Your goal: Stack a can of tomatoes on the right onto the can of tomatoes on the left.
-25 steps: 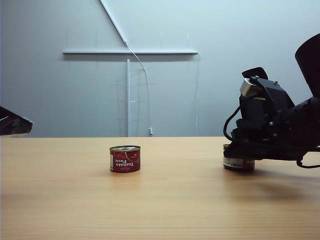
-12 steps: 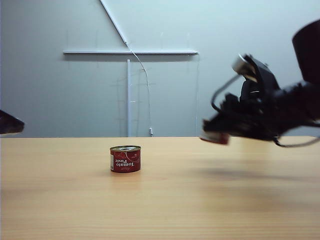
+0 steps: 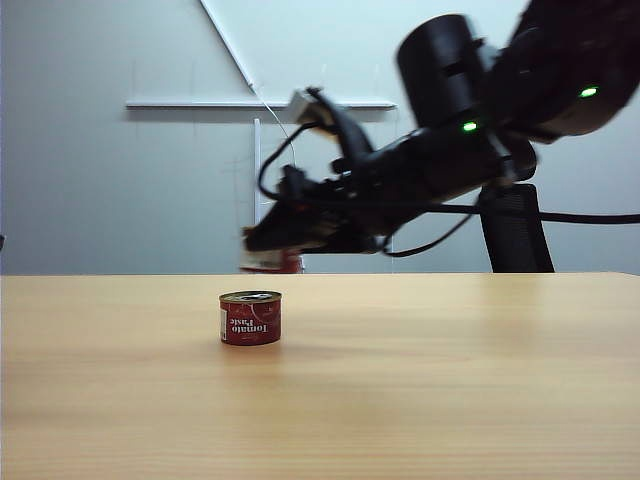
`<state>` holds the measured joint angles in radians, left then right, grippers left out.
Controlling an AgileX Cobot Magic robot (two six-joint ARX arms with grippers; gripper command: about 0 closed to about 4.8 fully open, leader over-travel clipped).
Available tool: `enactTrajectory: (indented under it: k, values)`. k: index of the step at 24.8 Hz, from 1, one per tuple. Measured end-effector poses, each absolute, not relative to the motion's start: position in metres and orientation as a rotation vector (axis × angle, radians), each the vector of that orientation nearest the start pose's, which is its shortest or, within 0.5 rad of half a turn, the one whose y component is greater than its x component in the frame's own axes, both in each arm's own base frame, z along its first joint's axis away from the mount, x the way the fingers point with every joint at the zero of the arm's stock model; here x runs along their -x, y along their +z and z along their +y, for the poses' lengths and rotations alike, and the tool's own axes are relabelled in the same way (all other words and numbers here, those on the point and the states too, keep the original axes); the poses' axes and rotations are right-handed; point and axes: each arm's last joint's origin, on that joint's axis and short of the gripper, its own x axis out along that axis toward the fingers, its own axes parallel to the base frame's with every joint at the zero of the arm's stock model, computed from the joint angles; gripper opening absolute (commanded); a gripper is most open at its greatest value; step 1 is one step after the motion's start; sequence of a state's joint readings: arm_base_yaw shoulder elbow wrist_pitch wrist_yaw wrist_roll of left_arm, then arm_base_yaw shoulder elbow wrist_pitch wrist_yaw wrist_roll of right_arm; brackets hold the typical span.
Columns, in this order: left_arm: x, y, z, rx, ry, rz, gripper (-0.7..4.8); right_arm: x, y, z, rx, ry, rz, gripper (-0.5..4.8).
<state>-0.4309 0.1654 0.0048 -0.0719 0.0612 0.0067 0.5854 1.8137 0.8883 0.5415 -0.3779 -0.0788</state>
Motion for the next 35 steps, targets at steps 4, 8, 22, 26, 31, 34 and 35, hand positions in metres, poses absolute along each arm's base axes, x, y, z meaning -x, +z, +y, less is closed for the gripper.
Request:
enactTrajectory:
  k: [4, 8, 22, 26, 31, 34, 35]
  values:
    - [-0.095, 0.145, -0.046, -0.05, -0.491, 0.229, -0.04, -0.304, 0.162, 0.227, 0.124, 0.981, 0.363, 1.8]
    - [-0.095, 0.145, -0.046, -0.05, -0.491, 0.227, -0.04, -0.301, 0.158, 0.23, 0.155, 0.962, 0.384, 1.8]
    - [-0.094, 0.145, -0.045, -0.049, -0.492, 0.223, -0.04, -0.299, 0.155, 0.232, 0.197, 0.955, 0.401, 2.33]
    - [-0.094, 0.145, -0.045, -0.049, -0.492, 0.223, -0.04, -0.299, 0.155, 0.232, 0.197, 0.955, 0.399, 2.33]
    - [-0.094, 0.145, -0.045, -0.049, -0.492, 0.223, -0.04, -0.301, 0.152, 0.233, 0.197, 0.945, 0.384, 2.33]
    - [-0.094, 0.145, -0.045, -0.049, -0.492, 0.223, -0.04, -0.301, 0.152, 0.233, 0.198, 0.938, 0.382, 2.33]
    - [-0.094, 0.145, -0.045, -0.049, -0.492, 0.223, -0.04, -0.301, 0.152, 0.233, 0.198, 0.937, 0.382, 2.33]
